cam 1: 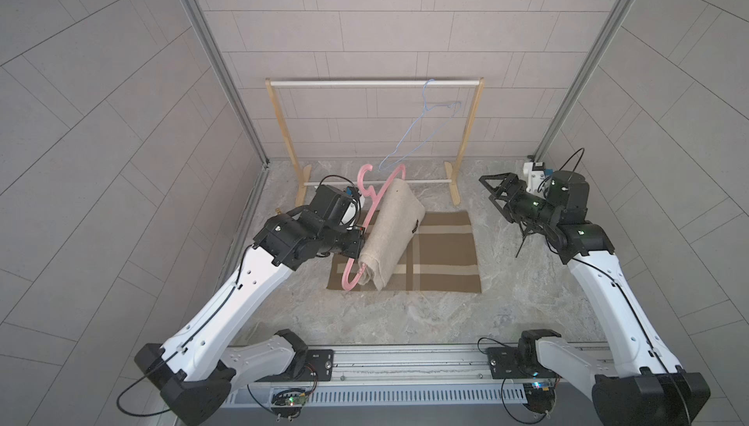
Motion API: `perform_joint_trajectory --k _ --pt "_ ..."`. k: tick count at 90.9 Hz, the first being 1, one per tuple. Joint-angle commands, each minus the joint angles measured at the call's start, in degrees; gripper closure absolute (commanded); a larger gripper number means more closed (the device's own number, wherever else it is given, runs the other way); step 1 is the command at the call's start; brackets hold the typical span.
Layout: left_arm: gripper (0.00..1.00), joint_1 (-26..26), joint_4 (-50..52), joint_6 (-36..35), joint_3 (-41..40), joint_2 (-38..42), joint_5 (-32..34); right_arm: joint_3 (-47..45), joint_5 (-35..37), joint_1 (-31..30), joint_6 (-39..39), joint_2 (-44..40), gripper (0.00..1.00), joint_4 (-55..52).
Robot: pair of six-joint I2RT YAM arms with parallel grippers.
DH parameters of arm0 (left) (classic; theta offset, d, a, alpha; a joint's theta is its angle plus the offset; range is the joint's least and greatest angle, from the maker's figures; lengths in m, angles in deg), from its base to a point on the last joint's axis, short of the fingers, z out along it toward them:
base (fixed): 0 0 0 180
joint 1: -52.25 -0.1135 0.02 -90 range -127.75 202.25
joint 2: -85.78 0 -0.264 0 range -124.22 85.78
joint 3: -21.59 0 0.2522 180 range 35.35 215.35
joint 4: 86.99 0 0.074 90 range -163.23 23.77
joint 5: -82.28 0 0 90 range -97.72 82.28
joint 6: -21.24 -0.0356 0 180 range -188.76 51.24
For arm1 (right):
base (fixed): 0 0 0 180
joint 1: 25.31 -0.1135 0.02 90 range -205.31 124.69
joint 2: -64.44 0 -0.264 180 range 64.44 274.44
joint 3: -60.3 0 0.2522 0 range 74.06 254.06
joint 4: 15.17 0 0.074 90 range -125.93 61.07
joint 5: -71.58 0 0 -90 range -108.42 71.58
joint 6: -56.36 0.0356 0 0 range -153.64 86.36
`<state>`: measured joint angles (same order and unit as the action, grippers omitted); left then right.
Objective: Hang the scarf on the hanger
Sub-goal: Place the hanger at the clothesline.
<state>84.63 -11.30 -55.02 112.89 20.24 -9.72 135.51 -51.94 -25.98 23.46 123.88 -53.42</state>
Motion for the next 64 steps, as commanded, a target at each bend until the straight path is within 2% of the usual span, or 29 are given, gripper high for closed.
perform_joint_trajectory --k 1,19,27,45,64 --pt "1.0 -5.56 3.54 -1.62 0.16 -0.58 -7.56 -1.14 0.22 0.98 -2.16 -1.25 0.1 -2.09" --pt "1.0 -17.47 2.34 -4.13 0.18 -1.78 -8.84 -1.68 0.03 1.67 -3.27 -1.54 0.08 -2.82" --pt "1.0 -20.62 1.95 -5.3 2.8 -3.04 -9.52 -1.75 0.08 1.81 -3.98 -1.54 0.06 -3.05" --pt "1.0 -23.87 -1.46 -6.89 10.13 -5.25 -7.96 -1.64 0.6 2.07 -6.01 -1.78 0.0 -3.87" --pt "1.0 -26.15 0.56 -10.78 22.27 -11.66 -6.47 -1.16 0.85 2.25 -8.49 -2.32 0.0 -5.5"
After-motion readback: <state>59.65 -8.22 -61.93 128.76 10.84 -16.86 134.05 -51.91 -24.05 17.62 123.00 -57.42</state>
